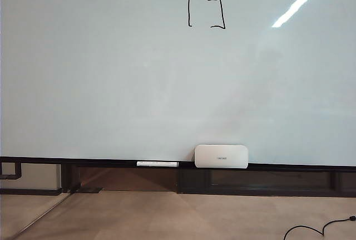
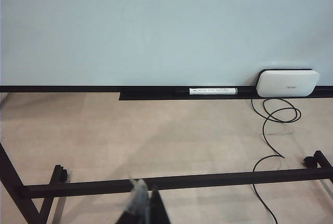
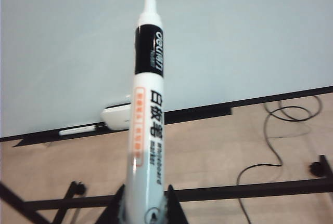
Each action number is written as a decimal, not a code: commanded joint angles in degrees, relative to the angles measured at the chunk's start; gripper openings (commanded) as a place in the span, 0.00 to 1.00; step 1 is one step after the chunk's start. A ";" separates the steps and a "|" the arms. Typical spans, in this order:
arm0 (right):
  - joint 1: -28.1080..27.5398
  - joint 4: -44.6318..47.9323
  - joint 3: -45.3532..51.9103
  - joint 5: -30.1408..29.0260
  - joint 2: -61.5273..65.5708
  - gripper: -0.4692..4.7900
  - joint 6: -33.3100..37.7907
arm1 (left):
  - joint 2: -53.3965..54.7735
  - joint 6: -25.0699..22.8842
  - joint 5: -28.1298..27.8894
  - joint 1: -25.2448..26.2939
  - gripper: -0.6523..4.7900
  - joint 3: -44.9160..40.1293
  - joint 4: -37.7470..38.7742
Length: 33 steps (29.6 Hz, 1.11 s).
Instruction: Reach to the right to find the marker pen, pick it up, and write the number 13 on the whiteboard.
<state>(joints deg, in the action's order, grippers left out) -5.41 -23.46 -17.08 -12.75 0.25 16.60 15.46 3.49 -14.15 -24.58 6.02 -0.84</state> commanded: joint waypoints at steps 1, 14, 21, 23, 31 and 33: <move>0.07 0.83 -0.33 -0.90 0.00 0.09 0.11 | -0.07 0.00 -0.02 -0.02 0.11 0.00 -0.50; 0.07 1.16 0.37 -0.92 0.00 0.09 0.11 | -9.14 0.00 0.07 0.87 0.11 0.00 0.42; 0.09 0.92 5.25 -0.90 0.00 0.09 0.11 | -15.26 -0.02 1.33 9.16 0.11 0.00 0.39; 0.09 0.63 6.34 -0.92 0.00 0.09 0.11 | -15.32 -0.02 1.31 10.51 0.11 0.00 0.33; 0.09 0.57 9.88 -0.92 0.00 0.09 0.11 | -15.32 -0.02 1.40 13.62 0.11 -0.37 0.28; 0.09 0.57 10.69 -0.90 0.00 0.09 0.09 | -15.32 -0.02 1.31 14.34 0.11 -0.81 0.79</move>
<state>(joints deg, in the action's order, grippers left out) -5.39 -23.94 -6.55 -13.52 0.25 16.69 0.08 3.49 -12.93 -10.66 5.50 -0.30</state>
